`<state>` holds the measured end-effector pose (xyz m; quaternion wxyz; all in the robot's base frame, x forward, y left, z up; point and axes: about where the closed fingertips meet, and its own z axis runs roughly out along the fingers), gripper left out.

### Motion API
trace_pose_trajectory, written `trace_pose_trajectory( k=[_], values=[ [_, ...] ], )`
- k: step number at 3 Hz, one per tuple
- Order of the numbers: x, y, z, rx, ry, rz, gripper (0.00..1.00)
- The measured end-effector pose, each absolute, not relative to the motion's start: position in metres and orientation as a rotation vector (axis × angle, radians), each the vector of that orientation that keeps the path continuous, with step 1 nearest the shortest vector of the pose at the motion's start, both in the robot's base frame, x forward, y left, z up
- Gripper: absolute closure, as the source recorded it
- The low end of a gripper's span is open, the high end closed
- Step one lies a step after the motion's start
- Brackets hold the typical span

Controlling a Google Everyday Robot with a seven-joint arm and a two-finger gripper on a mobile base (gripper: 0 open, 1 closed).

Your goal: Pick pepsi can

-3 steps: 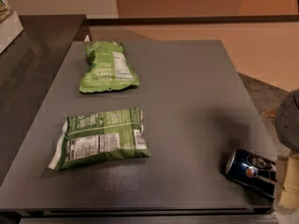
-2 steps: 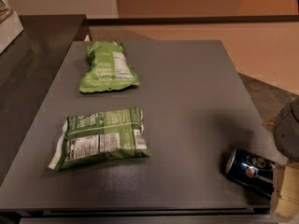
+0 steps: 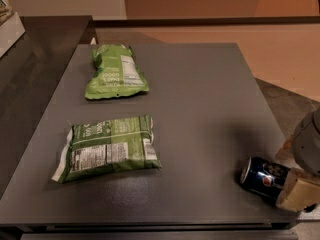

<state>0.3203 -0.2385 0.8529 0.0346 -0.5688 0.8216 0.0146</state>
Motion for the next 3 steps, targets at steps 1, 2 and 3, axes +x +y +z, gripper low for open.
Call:
trace_pose_trajectory(
  k=[1, 2, 3],
  values=[
    [0.324, -0.237, 0.860, -1.731, 2.520, 0.049, 0.64],
    [0.339, -0.229, 0.878, -1.712, 2.487, 0.042, 0.87],
    [0.365, -0.214, 0.906, -1.707, 2.437, 0.009, 1.00]
  ],
)
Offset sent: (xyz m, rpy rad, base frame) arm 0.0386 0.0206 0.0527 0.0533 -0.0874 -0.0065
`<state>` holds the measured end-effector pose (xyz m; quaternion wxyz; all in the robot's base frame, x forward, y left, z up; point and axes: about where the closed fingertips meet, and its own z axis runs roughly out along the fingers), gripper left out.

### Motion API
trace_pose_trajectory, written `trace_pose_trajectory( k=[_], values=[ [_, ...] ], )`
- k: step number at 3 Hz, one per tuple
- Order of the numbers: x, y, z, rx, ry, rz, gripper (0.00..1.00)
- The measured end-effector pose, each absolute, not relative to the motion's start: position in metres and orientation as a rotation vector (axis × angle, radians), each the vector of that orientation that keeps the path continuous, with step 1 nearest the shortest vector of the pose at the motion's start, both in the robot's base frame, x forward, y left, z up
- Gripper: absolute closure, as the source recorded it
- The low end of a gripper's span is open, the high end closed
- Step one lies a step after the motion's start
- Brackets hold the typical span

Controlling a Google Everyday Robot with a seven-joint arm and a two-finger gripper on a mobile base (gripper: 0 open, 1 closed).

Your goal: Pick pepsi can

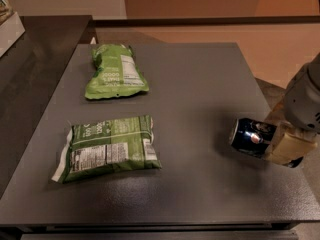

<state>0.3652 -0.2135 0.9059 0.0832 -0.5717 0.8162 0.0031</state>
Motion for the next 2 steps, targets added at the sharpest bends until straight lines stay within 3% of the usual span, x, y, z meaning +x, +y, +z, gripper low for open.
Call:
trace_pose_trajectory(
  k=[2],
  values=[
    [0.414, -0.182, 0.957, -1.721, 2.328, -0.051, 1.00]
  ],
)
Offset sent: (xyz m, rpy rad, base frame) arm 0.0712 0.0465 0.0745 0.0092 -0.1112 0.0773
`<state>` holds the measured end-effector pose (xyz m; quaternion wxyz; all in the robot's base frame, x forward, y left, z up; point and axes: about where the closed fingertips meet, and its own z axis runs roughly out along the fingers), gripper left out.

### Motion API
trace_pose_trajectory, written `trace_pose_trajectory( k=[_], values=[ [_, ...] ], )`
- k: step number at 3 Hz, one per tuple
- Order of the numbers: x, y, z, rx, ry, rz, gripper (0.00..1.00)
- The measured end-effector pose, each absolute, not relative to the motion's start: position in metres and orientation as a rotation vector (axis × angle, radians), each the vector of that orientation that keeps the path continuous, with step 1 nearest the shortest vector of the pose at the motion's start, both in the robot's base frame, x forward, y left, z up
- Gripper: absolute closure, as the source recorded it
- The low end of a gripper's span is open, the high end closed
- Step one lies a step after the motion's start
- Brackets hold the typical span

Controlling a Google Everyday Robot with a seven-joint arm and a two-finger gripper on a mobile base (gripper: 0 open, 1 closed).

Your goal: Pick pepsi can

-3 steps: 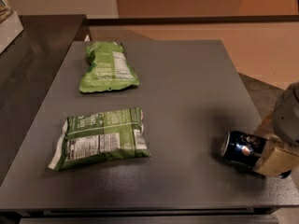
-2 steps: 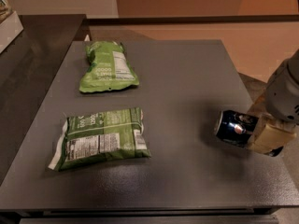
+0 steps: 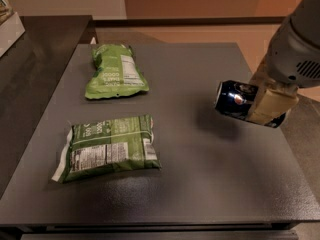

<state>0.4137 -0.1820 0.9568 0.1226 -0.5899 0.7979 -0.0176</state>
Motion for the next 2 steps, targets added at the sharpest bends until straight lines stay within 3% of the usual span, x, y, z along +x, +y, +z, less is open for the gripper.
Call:
trace_pose_trajectory(
  k=[2],
  values=[
    [0.4256, -0.1657, 0.9829, -1.736, 2.260, -0.074, 1.00]
  ],
)
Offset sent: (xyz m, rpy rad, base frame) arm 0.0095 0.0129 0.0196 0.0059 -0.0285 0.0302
